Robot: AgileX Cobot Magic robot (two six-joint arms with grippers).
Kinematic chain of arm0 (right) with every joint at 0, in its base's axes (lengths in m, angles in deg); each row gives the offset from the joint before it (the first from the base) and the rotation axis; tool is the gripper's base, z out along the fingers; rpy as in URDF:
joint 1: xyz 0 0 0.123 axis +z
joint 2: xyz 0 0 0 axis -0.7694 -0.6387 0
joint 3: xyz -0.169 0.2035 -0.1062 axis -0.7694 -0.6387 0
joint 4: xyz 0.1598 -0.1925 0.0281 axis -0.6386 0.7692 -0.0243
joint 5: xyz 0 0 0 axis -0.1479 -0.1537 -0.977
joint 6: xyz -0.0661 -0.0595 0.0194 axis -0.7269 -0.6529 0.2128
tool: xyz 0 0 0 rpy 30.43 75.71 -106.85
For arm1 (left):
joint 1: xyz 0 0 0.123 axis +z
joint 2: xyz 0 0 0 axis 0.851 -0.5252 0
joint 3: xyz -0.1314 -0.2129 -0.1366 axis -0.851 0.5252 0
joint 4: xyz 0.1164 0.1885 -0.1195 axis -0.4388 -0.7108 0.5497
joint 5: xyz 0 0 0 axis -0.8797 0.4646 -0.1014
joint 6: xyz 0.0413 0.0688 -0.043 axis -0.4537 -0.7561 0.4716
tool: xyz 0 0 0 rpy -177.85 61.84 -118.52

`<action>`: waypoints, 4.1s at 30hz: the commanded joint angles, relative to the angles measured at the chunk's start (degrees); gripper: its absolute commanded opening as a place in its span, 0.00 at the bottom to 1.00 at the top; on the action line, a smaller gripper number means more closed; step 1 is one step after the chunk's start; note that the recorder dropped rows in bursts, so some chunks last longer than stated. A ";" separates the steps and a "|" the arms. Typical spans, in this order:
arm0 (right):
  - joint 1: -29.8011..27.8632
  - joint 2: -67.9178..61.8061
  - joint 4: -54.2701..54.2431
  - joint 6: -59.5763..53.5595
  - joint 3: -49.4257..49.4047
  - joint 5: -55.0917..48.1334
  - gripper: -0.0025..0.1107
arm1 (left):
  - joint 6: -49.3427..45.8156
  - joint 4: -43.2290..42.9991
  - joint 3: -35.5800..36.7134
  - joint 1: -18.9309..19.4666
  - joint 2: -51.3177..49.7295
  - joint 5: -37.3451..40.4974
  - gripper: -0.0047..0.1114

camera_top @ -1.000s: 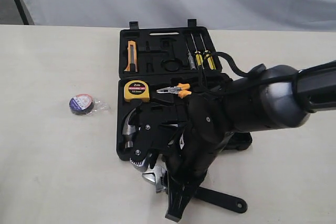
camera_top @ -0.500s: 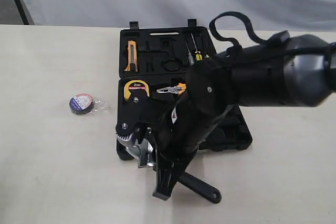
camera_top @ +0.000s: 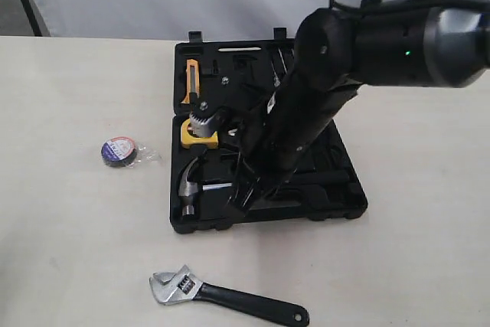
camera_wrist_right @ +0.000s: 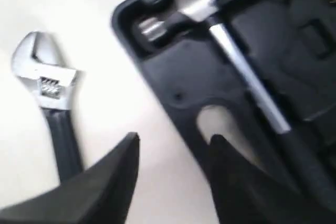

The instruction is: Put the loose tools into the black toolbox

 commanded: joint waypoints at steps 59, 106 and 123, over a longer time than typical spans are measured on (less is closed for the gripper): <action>18.57 -8.47 11.60 20.56 2.40 -1.88 0.55 | 0.59 0.78 0.53 0.19 0.46 -0.97 0.05; -1.91 -7.25 18.63 -2.49 12.47 -1.21 0.02 | 0.59 0.78 0.53 0.19 0.46 -0.97 0.05; -5.49 -14.28 21.45 -3.96 12.59 5.95 0.46 | 0.59 0.78 0.53 0.19 0.46 -0.97 0.05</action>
